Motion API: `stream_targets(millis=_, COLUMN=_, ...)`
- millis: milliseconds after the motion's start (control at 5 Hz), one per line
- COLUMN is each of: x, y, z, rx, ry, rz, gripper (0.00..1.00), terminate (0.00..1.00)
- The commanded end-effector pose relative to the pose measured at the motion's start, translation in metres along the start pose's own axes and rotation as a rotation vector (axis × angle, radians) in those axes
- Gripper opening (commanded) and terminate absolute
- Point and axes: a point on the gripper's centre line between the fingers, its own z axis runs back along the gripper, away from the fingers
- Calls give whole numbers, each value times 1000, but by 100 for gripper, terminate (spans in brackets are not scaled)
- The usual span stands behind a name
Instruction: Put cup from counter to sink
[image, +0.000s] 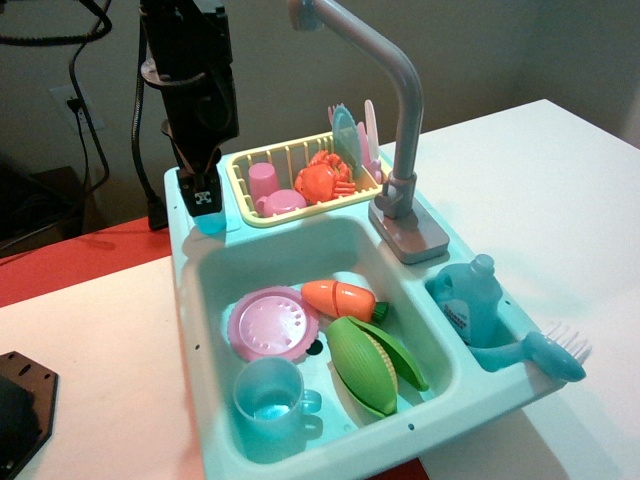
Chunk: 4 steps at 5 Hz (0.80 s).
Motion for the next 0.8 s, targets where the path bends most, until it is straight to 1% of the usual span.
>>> stream_targets(millis=0, x=0, y=0, z=0, rx=0, ry=0, rz=0, gripper=100, terminate=0)
stream_targets(millis=200, x=11, y=12, z=-2, rx=-2, ry=-2, rz=32, gripper=100, terminate=0)
stream_targets(millis=400, x=16, y=17, z=-10, rx=2, ry=13, rz=42, gripper=100, terminate=0)
stream_targets(millis=600, x=15, y=15, z=-20, rx=5, ry=26, rz=41, gripper=100, terminate=0)
